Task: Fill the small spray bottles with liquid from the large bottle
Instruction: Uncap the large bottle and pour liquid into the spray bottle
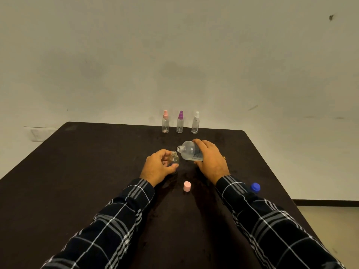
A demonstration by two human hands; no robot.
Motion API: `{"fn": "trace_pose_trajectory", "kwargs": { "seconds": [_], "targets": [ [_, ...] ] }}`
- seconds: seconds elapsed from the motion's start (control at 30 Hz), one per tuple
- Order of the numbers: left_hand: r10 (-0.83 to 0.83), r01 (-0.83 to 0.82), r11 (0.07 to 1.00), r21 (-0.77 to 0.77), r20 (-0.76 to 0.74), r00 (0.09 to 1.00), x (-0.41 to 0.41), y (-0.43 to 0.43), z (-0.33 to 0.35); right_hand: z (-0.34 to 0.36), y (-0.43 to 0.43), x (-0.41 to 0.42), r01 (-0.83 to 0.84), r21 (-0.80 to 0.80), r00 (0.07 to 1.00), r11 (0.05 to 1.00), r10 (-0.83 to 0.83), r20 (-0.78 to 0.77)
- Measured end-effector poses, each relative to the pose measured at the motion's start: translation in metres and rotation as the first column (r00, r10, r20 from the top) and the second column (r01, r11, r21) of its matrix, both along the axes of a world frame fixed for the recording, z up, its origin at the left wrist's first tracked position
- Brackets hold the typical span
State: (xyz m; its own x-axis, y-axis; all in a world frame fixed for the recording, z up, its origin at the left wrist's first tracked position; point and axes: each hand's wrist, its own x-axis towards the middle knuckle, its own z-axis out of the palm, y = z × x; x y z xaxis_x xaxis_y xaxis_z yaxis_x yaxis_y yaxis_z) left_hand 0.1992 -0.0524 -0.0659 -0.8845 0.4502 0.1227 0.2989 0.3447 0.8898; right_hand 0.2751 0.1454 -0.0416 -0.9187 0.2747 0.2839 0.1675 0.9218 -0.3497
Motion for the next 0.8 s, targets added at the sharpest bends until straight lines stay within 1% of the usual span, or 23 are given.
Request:
{"fn": "trace_pose_trajectory", "kwargs": {
  "seconds": [0.23, 0.8],
  "targets": [
    [-0.011, 0.011, 1.0, 0.005, -0.002, 1.0, 0.0, 0.0, 0.0, 0.001, -0.001, -0.003, -0.012, 0.061, 1.0, 0.998, 0.011, 0.007],
    [-0.011, 0.011, 1.0, 0.0, -0.004, 1.0, -0.002, 0.0, -0.002, 0.01, -0.002, -0.003, -0.012, 0.142, 0.999, 0.99, 0.005, 0.052]
  ]
}}
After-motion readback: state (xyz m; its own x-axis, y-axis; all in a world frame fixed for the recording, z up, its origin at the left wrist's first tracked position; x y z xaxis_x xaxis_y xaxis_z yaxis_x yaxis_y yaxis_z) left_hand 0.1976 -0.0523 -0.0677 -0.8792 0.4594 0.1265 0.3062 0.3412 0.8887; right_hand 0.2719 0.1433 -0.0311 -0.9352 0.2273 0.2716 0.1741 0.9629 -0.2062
